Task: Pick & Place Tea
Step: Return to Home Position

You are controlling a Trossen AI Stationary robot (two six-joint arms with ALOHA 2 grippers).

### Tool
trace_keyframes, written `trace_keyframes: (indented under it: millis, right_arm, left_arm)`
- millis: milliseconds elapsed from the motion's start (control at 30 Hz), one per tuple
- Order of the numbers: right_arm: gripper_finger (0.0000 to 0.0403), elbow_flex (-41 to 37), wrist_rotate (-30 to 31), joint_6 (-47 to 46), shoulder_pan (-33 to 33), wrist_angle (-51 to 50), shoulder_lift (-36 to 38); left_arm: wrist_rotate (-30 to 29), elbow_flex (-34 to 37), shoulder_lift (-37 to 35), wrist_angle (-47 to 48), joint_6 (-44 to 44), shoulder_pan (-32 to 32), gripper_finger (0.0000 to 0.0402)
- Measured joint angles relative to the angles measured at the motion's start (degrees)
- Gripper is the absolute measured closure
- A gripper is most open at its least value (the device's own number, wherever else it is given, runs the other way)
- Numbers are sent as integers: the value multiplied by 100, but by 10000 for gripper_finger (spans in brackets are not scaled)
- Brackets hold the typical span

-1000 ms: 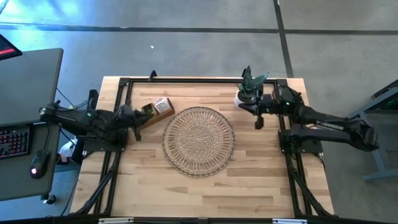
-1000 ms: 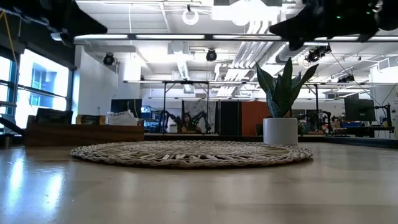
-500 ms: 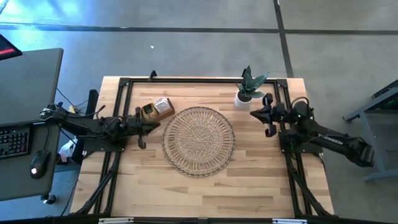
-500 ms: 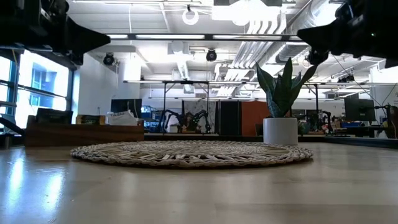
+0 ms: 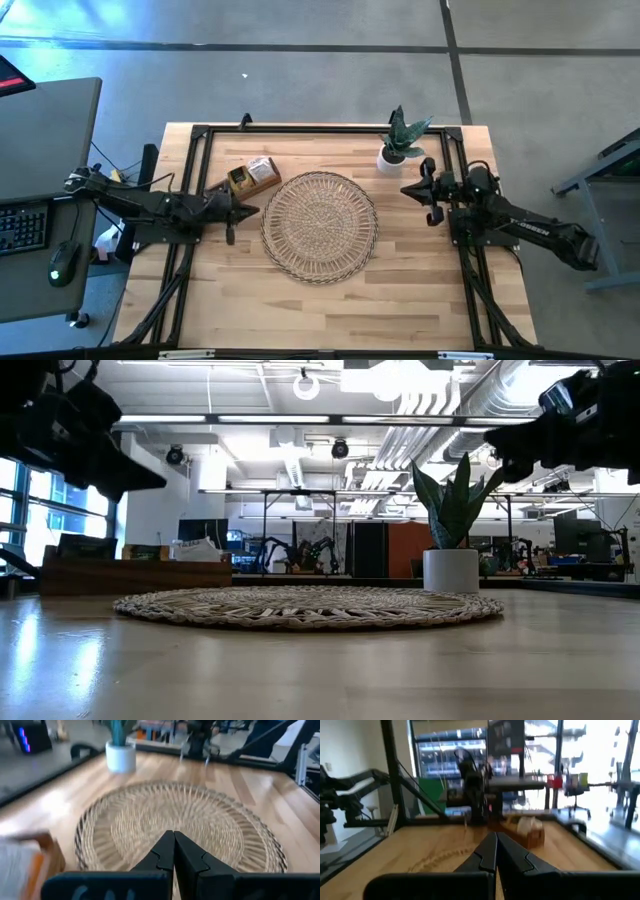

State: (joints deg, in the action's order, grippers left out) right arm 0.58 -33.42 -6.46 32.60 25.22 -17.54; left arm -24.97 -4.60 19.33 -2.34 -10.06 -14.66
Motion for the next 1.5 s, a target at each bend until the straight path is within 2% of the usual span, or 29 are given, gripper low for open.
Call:
trace_keyframes:
  millis: [267, 1500]
  right_arm:
    - [392, -2, 11, -129, 0, -503, 0]
    - [391, -5, 23, -59, 0, -532, 0]
  left_arm:
    - [170, 0, 1, 876, -839, 0, 401]
    - [164, -9, 0, 963, -826, 0, 401]
